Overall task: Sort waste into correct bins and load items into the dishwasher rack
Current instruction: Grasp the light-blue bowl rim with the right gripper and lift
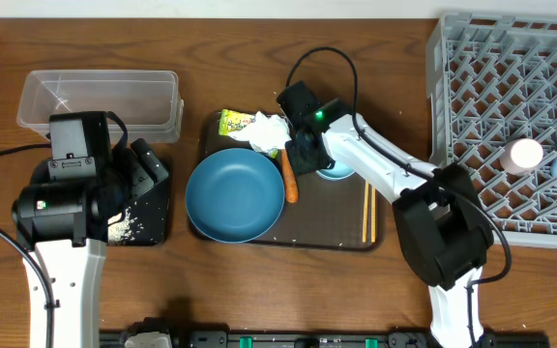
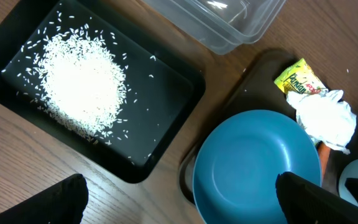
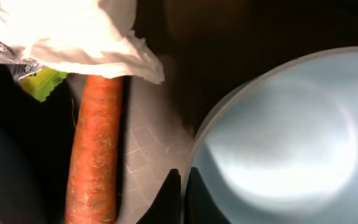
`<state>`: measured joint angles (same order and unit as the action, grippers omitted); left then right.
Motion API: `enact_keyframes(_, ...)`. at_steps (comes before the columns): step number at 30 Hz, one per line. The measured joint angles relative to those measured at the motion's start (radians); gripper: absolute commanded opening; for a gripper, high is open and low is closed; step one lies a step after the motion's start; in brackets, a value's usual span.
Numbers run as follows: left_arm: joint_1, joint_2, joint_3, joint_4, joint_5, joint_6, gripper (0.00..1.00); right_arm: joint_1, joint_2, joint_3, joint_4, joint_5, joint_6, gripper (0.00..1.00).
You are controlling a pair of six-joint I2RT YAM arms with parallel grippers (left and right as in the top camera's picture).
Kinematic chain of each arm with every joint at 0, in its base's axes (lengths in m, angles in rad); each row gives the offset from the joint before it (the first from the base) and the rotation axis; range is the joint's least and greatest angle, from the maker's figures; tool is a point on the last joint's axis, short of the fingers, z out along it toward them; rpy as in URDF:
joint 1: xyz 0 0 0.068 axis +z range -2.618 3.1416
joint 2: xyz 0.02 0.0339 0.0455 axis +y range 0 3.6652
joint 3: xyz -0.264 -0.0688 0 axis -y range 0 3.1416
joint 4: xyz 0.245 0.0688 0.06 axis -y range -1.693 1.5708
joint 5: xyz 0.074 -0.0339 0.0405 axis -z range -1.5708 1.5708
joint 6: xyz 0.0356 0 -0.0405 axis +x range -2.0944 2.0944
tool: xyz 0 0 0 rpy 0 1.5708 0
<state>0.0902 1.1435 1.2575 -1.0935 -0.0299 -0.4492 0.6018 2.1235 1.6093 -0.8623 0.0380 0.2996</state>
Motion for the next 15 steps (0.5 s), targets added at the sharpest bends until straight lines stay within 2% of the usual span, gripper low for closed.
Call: enact_keyframes(15, 0.0, 0.0, 0.0, 0.0, 0.0, 0.0, 0.99, -0.016, -0.015, 0.087, -0.053, -0.025, -0.004, 0.01)
